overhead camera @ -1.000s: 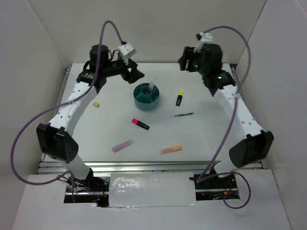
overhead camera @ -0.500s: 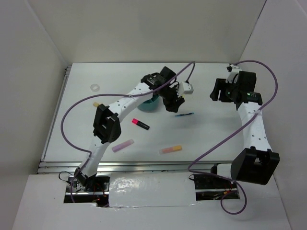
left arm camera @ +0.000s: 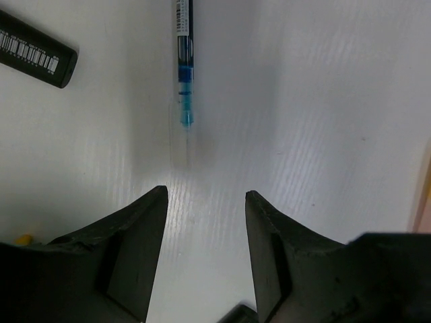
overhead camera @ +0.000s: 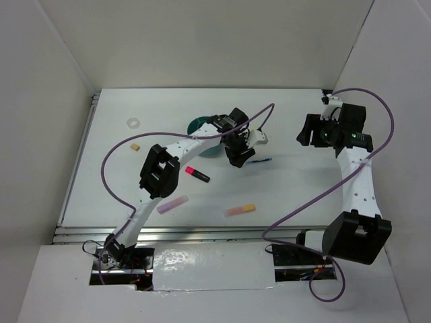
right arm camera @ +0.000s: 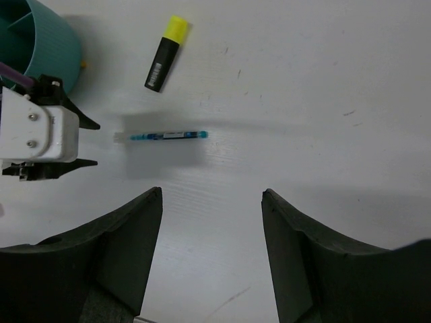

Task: Sort the stationery into containers
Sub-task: Grab a piece of stationery with the left arm

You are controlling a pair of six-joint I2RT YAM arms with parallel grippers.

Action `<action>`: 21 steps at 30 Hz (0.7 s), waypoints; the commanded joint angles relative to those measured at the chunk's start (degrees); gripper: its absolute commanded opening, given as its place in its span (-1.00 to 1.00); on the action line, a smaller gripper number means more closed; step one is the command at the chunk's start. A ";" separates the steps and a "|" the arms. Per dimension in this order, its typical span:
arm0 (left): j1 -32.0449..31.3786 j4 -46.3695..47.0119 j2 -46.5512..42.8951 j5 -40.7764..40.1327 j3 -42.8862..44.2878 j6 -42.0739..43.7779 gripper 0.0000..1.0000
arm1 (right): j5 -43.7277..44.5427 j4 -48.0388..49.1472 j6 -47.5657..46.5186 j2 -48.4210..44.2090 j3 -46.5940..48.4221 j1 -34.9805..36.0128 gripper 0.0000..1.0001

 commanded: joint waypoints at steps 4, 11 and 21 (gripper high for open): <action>-0.45 3.60 3.27 -0.43 2.59 -1.92 0.21 | -0.69 -1.84 -1.54 -2.79 -1.51 -1.21 0.34; -1.06 6.06 6.25 -1.40 4.44 -2.89 0.15 | -0.60 -3.77 -3.04 -5.33 -2.39 -2.97 0.33; -2.99 7.12 10.21 -1.48 6.64 -3.76 -0.07 | -0.60 -6.58 -4.88 -11.31 -2.65 -4.99 0.34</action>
